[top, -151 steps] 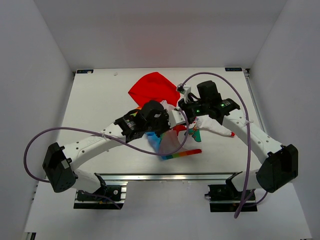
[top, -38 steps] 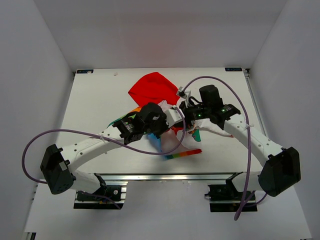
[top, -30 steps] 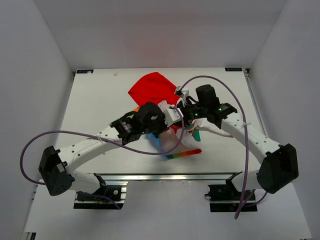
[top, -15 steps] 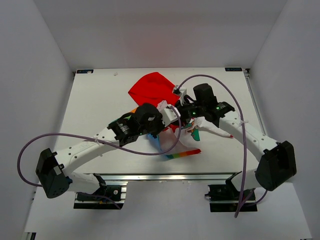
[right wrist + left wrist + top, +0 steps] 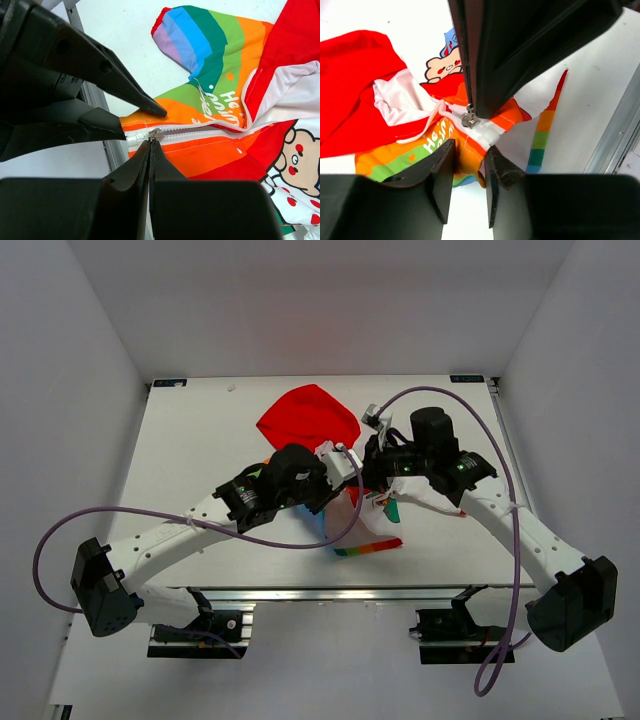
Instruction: Zip up the jacket
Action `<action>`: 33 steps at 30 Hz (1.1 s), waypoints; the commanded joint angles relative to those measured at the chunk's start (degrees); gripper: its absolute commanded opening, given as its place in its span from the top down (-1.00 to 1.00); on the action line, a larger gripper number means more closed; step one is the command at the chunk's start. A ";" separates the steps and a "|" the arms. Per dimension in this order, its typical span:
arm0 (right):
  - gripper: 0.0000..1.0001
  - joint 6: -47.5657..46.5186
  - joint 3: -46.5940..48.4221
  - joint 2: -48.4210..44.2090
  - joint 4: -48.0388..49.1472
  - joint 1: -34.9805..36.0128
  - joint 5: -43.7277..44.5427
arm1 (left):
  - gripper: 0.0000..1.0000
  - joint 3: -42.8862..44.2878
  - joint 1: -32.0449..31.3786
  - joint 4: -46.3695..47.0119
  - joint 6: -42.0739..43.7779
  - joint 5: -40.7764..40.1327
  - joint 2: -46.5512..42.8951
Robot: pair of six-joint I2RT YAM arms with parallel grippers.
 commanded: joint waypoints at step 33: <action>1.00 -0.10 16.16 31.07 5.93 -5.16 30.40 | 1.00 -2.89 -0.27 -0.42 -7.60 4.53 -7.75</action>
